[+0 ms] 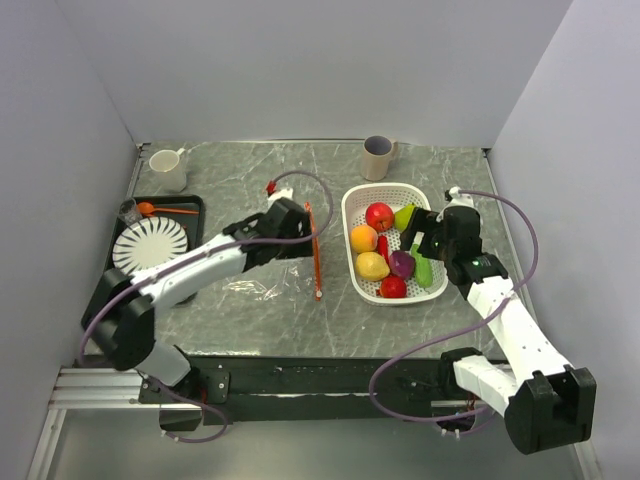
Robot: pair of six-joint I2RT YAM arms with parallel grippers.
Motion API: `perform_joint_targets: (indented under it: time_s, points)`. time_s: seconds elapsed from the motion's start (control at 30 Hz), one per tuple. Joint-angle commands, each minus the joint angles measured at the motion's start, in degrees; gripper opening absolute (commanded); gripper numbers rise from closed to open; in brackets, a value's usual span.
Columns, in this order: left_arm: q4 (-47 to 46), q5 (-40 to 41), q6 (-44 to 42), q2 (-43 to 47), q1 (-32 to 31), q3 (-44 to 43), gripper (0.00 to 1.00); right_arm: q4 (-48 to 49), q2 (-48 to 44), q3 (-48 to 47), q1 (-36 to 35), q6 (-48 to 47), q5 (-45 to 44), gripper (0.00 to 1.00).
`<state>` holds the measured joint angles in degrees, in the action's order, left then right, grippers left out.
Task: Place the food in the zip-top bag and seal the zipper
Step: Pick up the zipper food storage bag at the center of the board.
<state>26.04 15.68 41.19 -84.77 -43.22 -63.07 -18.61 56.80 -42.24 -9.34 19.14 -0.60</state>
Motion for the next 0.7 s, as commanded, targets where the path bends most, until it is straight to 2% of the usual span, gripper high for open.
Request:
perform_joint_targets:
  time_s: [0.0,0.1,0.27,0.4,0.67]
  points:
    - [0.9,3.7,0.8,-6.7,-0.2,-8.7,0.71,0.1,0.6,-3.0,0.3,-0.7,0.4,1.00]
    - [1.6,3.8,0.1,-11.1,-0.5,-12.2,0.72,-0.3,0.6,-3.1,0.3,-0.7,0.4,1.00]
    - [3.0,3.8,0.6,-15.5,-0.8,-15.8,0.65,-0.1,0.2,-3.2,0.3,-0.8,0.4,1.00]
    - [3.2,3.2,0.4,-18.0,-0.9,-17.9,0.68,-0.2,0.6,-3.4,0.4,-0.7,0.4,1.00]
    - [6.0,2.9,0.3,-23.0,-0.9,-21.2,0.62,0.1,1.7,-3.2,0.4,-0.3,1.7,1.00]
